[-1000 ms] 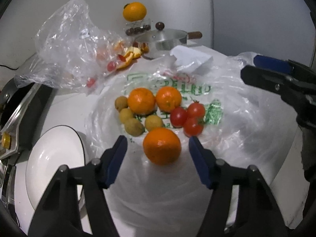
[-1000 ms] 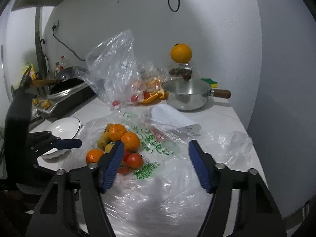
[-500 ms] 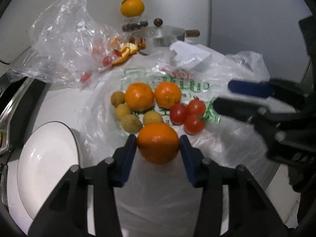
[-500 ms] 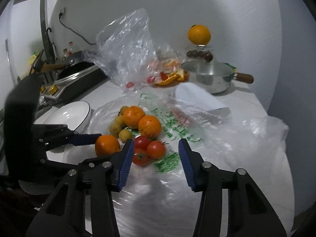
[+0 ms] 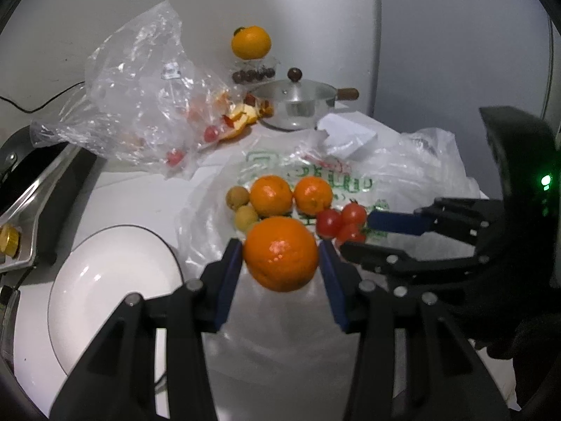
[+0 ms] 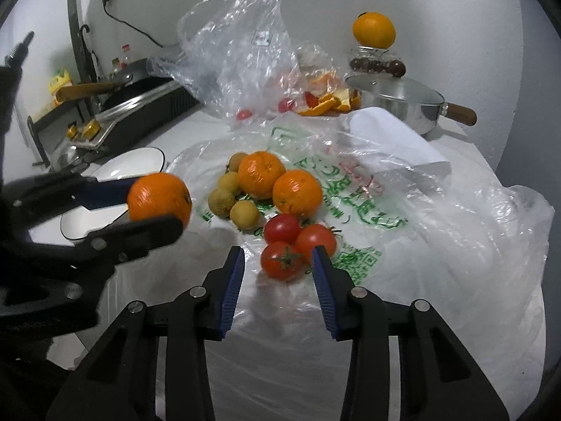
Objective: Organize fruits
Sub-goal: 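Lift the mandarin with the left tool while the right tool grasps a cherry tomato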
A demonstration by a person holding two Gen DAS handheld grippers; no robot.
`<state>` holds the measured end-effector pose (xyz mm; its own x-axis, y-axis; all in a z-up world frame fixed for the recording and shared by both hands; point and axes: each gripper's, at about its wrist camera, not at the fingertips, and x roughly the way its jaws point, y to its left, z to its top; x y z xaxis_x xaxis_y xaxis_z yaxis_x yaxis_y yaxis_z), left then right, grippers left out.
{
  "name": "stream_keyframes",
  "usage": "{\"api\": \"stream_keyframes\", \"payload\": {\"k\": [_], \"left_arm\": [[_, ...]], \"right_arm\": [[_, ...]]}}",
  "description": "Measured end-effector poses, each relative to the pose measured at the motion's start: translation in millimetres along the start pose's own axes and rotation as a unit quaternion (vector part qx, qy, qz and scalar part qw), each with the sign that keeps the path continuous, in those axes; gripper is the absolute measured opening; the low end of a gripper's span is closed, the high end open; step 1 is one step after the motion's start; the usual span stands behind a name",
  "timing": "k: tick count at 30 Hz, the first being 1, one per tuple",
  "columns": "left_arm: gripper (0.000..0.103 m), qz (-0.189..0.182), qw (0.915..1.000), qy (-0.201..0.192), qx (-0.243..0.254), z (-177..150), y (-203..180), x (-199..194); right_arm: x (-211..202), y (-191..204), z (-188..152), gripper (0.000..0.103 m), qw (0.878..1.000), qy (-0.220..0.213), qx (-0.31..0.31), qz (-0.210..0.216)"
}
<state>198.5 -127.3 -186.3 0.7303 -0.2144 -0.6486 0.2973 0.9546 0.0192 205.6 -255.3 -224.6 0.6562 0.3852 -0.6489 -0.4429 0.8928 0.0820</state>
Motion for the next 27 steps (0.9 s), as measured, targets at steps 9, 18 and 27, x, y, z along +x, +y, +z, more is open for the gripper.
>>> {"api": "stream_keyframes", "payload": {"k": [9, 18, 27], "left_arm": [[0.046, 0.004, 0.9998, -0.017, -0.007, -3.0, 15.9, -16.7], [0.046, 0.009, 0.9993, -0.029, -0.022, -10.6, 32.5, -33.5], [0.046, 0.013, 0.9983, -0.046, -0.034, -19.3, 49.7, -54.1]], "right_arm": [[15.2, 11.7, 0.8, 0.035, 0.999, 0.015, -0.014, -0.047], [16.9, 19.8, -0.3, 0.030, 0.996, 0.016, -0.028, -0.085], [-0.5, 34.0, 7.6, 0.029, 0.995, 0.000, -0.035, -0.095]]}}
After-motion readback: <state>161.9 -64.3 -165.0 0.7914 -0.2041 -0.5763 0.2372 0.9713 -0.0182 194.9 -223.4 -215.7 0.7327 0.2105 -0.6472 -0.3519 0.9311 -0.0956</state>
